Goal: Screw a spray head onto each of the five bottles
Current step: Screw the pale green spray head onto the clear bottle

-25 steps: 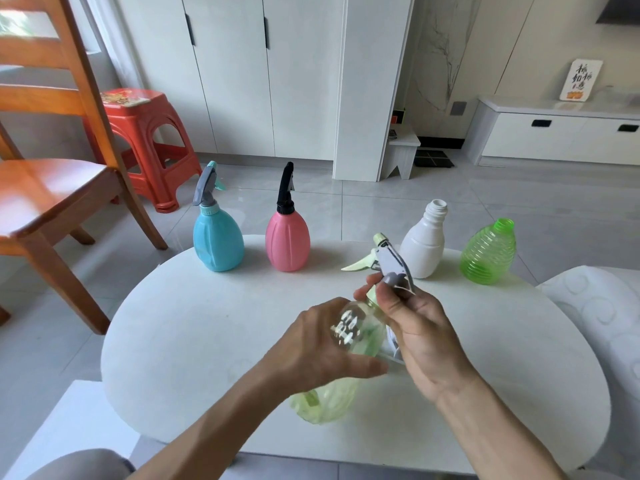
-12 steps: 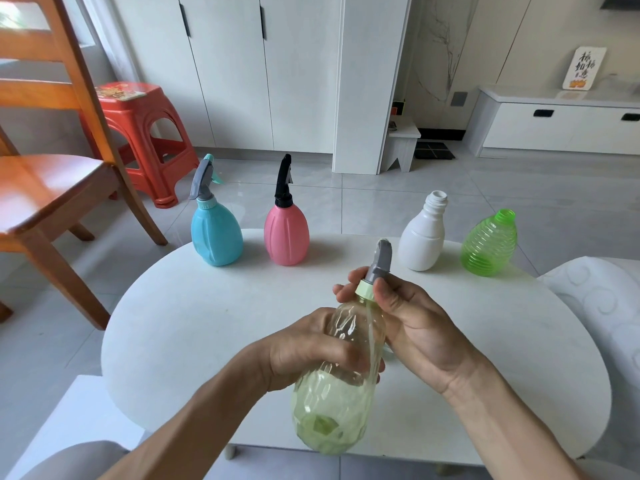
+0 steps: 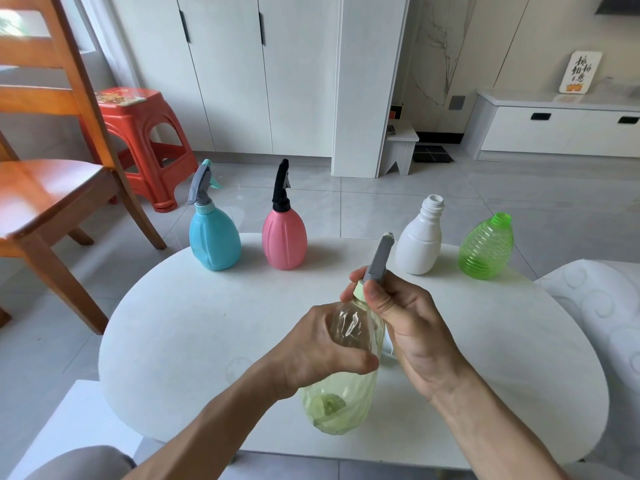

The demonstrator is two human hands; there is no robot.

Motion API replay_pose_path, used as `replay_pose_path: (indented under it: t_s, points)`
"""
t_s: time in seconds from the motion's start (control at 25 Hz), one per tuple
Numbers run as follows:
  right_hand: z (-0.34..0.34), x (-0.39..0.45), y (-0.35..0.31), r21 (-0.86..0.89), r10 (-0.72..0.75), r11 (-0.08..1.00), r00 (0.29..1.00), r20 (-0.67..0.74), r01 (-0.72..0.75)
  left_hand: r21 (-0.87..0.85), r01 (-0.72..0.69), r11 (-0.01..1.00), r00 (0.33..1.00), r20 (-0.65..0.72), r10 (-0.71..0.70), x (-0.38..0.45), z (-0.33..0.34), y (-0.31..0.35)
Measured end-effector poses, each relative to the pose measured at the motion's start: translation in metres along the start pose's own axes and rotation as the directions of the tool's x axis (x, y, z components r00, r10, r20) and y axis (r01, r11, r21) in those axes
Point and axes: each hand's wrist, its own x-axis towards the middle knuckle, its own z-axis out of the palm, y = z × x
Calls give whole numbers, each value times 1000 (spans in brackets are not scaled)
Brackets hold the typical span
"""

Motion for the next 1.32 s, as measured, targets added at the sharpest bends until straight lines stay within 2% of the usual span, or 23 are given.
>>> replay_pose_path:
  t_s: [0.16,0.24,0.32,0.36,0.44,0.56,0.76,0.92,1.0,1.2,1.32]
  points:
    - [2,1,0,-36,-25,999,999,-29,24,28,7,1000,999,-50,-6,2,1,-5]
    - [4,-1,2,-215,-96,973,994,-57,82,59,-4,998,990,-143,13,4,2,-7]
    - [8,-1,5,-472,-180,870,983,-38,141,108,-40,993,965,-253,66,6,2,-6]
    - [11,-1,7,-520,-198,840,980,-34,152,145,-59,988,957,-273,97,7,1,-4]
    - [15,2,0,-516,-205,845,976,-72,139,214,-60,975,957,-265,117,11,-4,1]
    - [9,24,-23,-556,-275,816,952,-136,156,187,-10,982,951,-302,67,15,-22,10]
    - [0,100,-52,-702,-399,688,903,-157,182,52,20,998,831,-556,12,20,-53,8]
    - [-8,151,-27,-832,-349,552,922,-171,55,73,90,993,828,-560,-34,20,-59,-2]
    - [-14,161,-8,-850,-308,527,934,-180,9,105,100,989,838,-545,-27,21,-60,-6]
    - [-25,164,11,-803,-299,595,919,-258,-32,154,130,979,841,-540,-26,24,-58,-10]
    - [-30,163,13,-813,-249,579,936,-250,-63,154,137,978,850,-526,-36,26,-55,-8]
